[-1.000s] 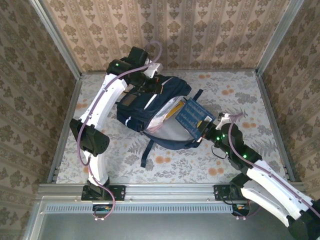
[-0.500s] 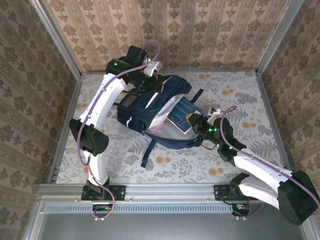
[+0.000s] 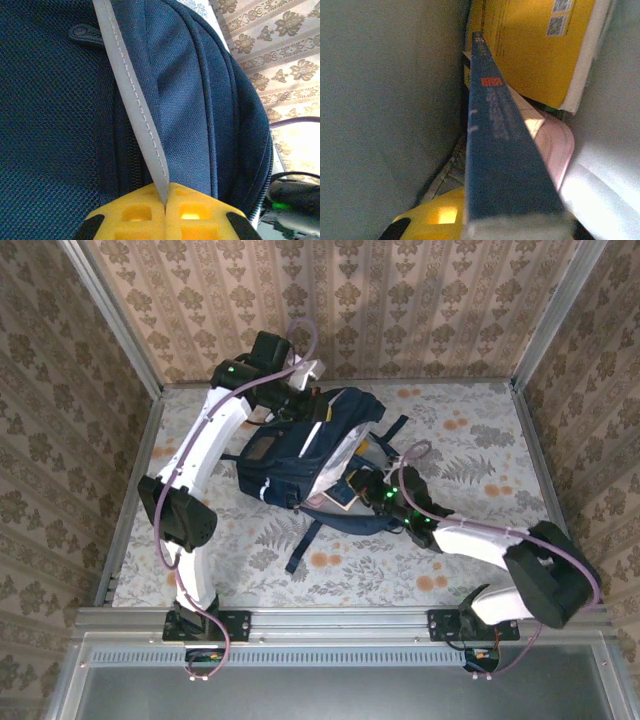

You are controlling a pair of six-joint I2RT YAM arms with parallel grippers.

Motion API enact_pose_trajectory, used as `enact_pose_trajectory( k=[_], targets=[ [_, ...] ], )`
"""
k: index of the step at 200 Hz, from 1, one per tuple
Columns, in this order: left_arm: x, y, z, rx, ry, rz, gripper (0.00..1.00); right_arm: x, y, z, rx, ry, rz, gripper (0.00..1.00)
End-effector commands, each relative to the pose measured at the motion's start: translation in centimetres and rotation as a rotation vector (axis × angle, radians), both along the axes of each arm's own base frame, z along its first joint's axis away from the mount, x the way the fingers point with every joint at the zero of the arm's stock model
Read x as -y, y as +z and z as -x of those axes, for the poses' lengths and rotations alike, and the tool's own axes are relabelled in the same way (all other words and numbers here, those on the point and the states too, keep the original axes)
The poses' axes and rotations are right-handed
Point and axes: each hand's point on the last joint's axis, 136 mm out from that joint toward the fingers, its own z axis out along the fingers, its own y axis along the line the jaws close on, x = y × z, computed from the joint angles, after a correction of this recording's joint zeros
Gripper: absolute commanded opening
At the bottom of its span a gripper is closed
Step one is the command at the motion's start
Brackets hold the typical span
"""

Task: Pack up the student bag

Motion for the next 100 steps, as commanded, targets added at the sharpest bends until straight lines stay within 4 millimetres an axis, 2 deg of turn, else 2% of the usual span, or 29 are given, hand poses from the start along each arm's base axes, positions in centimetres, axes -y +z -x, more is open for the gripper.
enact_pose_trajectory(
  k=[1, 39, 67, 100],
  targets=[
    [0.7, 7.5, 1.7, 0.144, -0.069, 0.194, 0.0, -2.8, 3.3, -2.3, 0.141, 0.026, -0.034, 0.0],
    [1.2, 8.7, 2.1, 0.142, -0.088, 0.265, 0.0, -5.7, 1.7, -5.1, 0.138, 0.011, -0.007, 0.0],
    [1.3, 9.5, 2.1, 0.121, -0.089, 0.338, 0.0, -7.6, 1.0, -7.4, 0.15, -0.011, -0.002, 0.06],
    [1.0, 9.1, 1.7, 0.1, -0.073, 0.357, 0.0, -11.0, 0.3, -9.7, 0.167, 0.018, -0.028, 0.25]
  ],
)
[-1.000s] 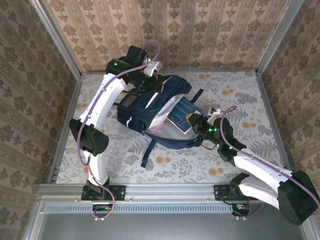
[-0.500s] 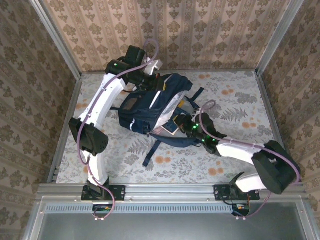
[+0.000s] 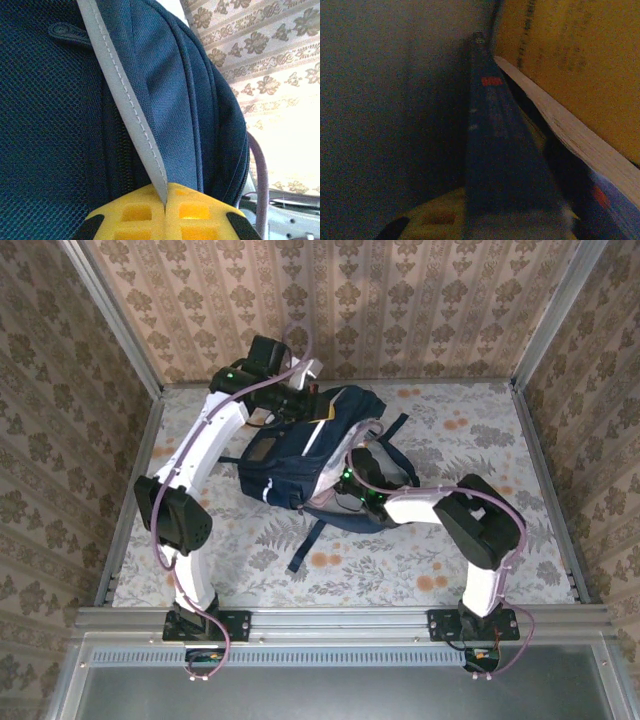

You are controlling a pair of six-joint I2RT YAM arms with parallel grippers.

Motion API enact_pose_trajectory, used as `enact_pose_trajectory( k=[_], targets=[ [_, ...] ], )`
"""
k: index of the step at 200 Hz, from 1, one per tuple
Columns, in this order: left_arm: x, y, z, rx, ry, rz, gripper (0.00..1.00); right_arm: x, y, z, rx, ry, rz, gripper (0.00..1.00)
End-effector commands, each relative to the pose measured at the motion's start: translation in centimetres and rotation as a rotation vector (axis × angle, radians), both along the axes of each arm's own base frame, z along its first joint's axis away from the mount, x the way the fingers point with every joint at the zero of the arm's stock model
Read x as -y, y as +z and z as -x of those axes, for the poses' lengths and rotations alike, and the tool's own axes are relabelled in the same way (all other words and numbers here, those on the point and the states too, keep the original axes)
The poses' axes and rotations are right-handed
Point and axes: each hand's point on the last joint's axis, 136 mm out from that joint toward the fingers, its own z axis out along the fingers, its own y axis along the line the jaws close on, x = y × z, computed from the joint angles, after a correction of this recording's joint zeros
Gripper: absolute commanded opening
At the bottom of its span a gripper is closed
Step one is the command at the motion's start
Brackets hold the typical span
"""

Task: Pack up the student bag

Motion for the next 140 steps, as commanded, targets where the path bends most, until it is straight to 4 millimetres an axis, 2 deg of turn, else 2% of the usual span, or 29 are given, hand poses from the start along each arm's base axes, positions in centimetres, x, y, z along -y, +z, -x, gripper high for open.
enact_pose_trajectory(
  k=[1, 26, 29, 37, 65, 96, 140],
  targets=[
    [0.5, 8.8, 2.3, 0.17, -0.084, 0.225, 0.0, -2.4, 1.3, -2.1, 0.071, -0.002, -0.038, 0.26],
    [0.2, 8.0, 1.8, 0.14, -0.062, 0.241, 0.0, -3.8, 0.1, -2.9, 0.058, 0.029, -0.044, 0.45],
    [-0.7, 7.8, 1.0, 0.14, -0.037, 0.24, 0.0, -3.8, 0.1, -2.9, 0.058, 0.033, -0.046, 0.47],
    [-1.2, 7.5, 0.5, 0.129, -0.018, 0.242, 0.0, -3.8, 0.2, -2.8, 0.066, 0.04, -0.047, 0.52],
    [-2.5, 6.4, -0.4, 0.123, 0.026, 0.218, 0.0, -1.8, 1.1, -1.7, 0.113, 0.023, 0.027, 0.67],
    [-3.5, 5.2, -1.2, 0.107, 0.066, 0.196, 0.0, 0.4, 1.8, 0.3, 0.131, 0.04, 0.144, 0.71],
    [-3.7, 3.6, -1.5, 0.079, 0.083, 0.202, 0.0, 3.8, 1.2, 2.7, 0.076, 0.034, 0.202, 0.71]
  ],
)
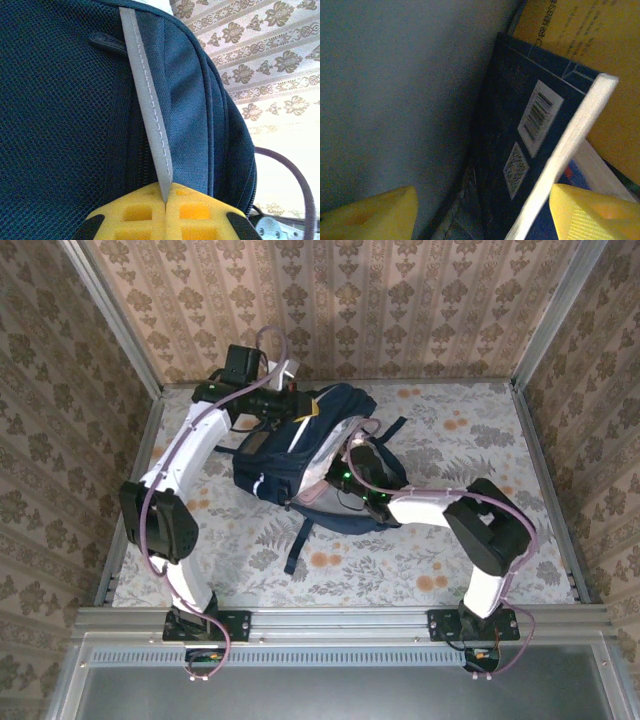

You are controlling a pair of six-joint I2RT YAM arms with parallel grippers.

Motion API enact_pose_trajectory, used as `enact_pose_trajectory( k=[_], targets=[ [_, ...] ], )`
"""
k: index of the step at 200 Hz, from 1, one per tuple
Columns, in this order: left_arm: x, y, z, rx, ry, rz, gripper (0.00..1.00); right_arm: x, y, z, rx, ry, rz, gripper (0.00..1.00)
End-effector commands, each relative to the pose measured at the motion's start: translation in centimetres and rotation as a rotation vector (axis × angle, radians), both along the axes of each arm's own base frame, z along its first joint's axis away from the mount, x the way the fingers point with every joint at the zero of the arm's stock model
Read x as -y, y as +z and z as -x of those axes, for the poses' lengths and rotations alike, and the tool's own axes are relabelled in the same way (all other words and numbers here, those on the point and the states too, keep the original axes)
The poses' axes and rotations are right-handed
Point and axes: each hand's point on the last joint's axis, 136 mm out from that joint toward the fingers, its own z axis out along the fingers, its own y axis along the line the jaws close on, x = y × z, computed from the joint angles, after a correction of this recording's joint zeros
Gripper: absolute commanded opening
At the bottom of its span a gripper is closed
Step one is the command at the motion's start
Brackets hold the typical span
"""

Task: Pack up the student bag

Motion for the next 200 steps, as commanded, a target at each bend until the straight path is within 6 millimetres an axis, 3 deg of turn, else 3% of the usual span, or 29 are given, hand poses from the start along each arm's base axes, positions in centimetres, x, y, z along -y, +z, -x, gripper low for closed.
enact_pose_trajectory(
  k=[1, 59, 62, 92, 113, 141, 157, 162, 200],
  targets=[
    [-0.3, 4.4, 0.2, 0.126, -0.008, 0.094, 0.0, 2.2, -0.4, 1.1, -0.013, -0.008, 0.065, 0.71],
    [-0.1, 2.4, 0.2, 0.082, -0.006, 0.108, 0.0, 8.8, -1.5, 4.6, -0.091, -0.069, 0.238, 0.65],
    [0.0, 2.3, 0.3, 0.078, -0.007, 0.111, 0.0, 9.2, -0.6, 4.9, -0.074, -0.077, 0.239, 0.64],
    [0.9, 0.0, 0.6, 0.028, -0.016, 0.125, 0.0, 13.2, 0.5, 6.9, -0.079, -0.15, 0.4, 0.6],
    [2.0, -2.0, 1.2, -0.001, -0.035, 0.108, 0.0, 15.5, 2.5, 8.0, -0.029, -0.172, 0.52, 0.56],
    [3.5, -4.5, 1.9, -0.04, -0.063, 0.086, 0.0, 16.9, 4.9, 9.1, -0.027, -0.161, 0.584, 0.54],
    [3.6, -5.7, 1.7, -0.059, -0.059, 0.076, 0.0, 16.5, 5.9, 9.5, -0.045, -0.129, 0.585, 0.54],
    [4.6, -6.1, 2.6, -0.064, -0.085, 0.072, 0.0, 16.3, 5.9, 9.6, -0.054, -0.115, 0.585, 0.53],
    [6.4, -9.6, 3.6, -0.125, -0.116, 0.043, 0.0, 15.4, 5.6, 10.0, -0.229, -0.094, 0.556, 0.5]
  ],
)
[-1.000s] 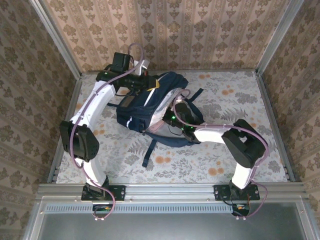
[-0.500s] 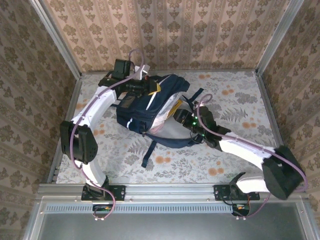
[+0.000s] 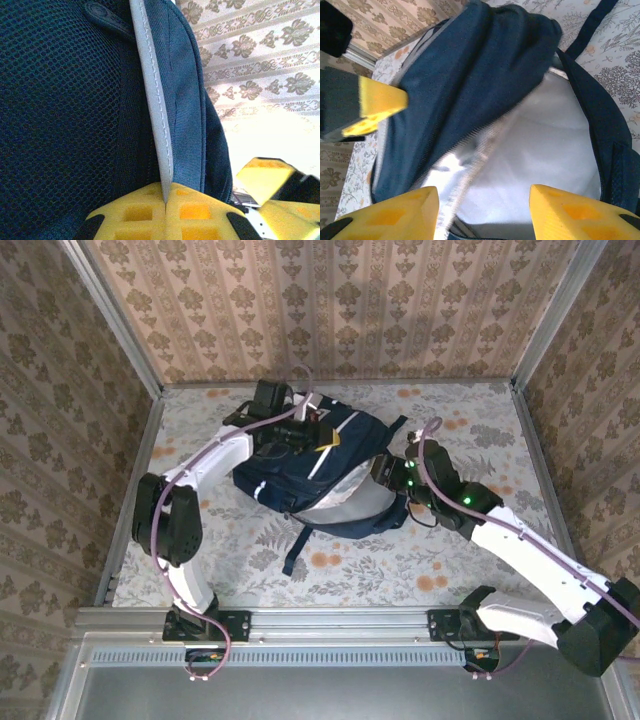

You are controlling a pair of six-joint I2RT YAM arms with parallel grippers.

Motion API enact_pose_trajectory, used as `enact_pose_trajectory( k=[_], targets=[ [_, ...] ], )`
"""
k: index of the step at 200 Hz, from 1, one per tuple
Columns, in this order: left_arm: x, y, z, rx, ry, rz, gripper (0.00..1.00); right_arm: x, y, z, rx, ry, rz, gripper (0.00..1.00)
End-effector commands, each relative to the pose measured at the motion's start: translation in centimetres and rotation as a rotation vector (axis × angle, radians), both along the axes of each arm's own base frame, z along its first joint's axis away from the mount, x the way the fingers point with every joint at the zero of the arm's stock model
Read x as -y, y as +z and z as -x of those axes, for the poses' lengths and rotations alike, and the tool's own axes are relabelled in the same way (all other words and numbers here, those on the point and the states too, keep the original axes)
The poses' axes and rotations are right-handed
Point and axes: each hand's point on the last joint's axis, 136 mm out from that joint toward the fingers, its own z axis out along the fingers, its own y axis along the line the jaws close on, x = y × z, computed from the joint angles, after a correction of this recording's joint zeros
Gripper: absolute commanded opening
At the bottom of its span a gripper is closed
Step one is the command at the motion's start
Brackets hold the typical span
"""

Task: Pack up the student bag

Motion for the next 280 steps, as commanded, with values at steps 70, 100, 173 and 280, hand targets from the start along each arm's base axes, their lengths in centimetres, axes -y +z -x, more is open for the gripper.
enact_pose_trajectory(
  k=[70, 100, 173, 280],
  targets=[
    [2.9, -6.0, 0.3, -0.117, -0.026, 0.011, 0.0, -1.5, -5.0, 1.8, -0.417, -0.139, -0.139, 0.45],
    [2.9, -6.1, 0.3, -0.122, -0.022, 0.016, 0.0, -2.0, -7.1, 1.6, -0.467, -0.188, -0.215, 0.41],
    [3.0, -6.3, 0.3, -0.13, -0.025, 0.019, 0.0, -1.9, -9.8, 1.1, -0.534, -0.32, -0.308, 0.47],
    [2.0, -5.4, -0.7, -0.123, -0.003, 0.037, 0.0, -3.6, -11.5, -0.1, -0.546, -0.312, -0.322, 0.05]
  ],
)
